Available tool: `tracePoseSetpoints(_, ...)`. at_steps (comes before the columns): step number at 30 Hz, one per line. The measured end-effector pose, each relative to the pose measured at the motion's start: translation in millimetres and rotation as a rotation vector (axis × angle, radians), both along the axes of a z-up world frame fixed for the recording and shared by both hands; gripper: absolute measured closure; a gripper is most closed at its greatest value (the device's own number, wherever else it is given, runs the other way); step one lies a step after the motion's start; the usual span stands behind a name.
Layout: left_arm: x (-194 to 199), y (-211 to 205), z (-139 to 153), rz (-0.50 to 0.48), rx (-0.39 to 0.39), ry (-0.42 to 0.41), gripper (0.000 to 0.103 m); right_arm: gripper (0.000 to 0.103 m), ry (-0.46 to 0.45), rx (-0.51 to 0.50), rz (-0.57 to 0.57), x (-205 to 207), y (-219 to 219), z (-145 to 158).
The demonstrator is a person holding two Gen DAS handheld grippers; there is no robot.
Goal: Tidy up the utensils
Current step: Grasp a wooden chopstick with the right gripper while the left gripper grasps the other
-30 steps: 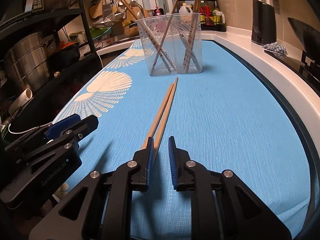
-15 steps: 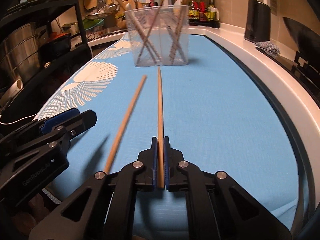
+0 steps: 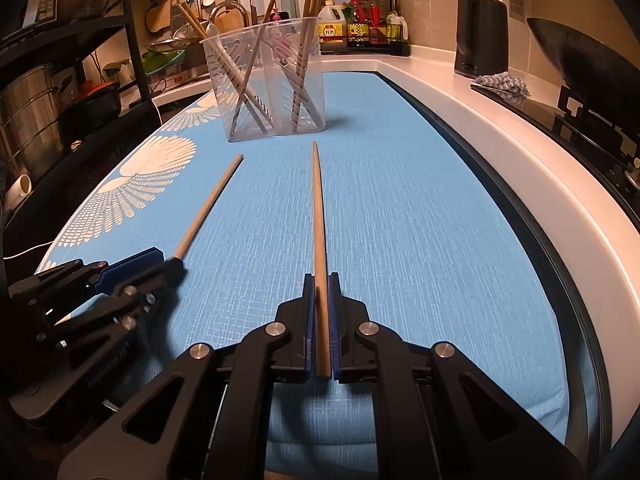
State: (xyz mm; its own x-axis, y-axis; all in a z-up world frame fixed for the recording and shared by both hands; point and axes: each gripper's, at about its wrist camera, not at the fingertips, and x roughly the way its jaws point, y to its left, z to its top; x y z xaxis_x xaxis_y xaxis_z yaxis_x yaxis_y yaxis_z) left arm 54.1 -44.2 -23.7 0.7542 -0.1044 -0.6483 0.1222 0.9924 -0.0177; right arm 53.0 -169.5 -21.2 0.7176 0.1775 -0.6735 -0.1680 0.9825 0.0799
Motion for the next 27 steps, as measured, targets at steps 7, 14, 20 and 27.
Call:
tracePoseSetpoints(7,13.0,24.2,2.7,0.063,-0.014,-0.005,0.096,0.096,0.007,-0.001,0.001,3.3,3.0,-2.8)
tracePoseSetpoints(14,14.9,40.5,0.4,0.106,-0.073,0.006,0.088,0.095,0.005,-0.002,0.009,4.7,4.1,-3.5)
tracePoseSetpoints(20,-0.2,30.5,0.0,0.082,-0.046,-0.003,0.076,0.094,-0.001,0.004,0.015,2.5,1.8,-4.1)
tracePoseSetpoints(27,1.3,41.0,0.4,0.132,-0.06,-0.003,0.076,0.094,-0.001,0.007,0.02,3.1,1.1,-4.1)
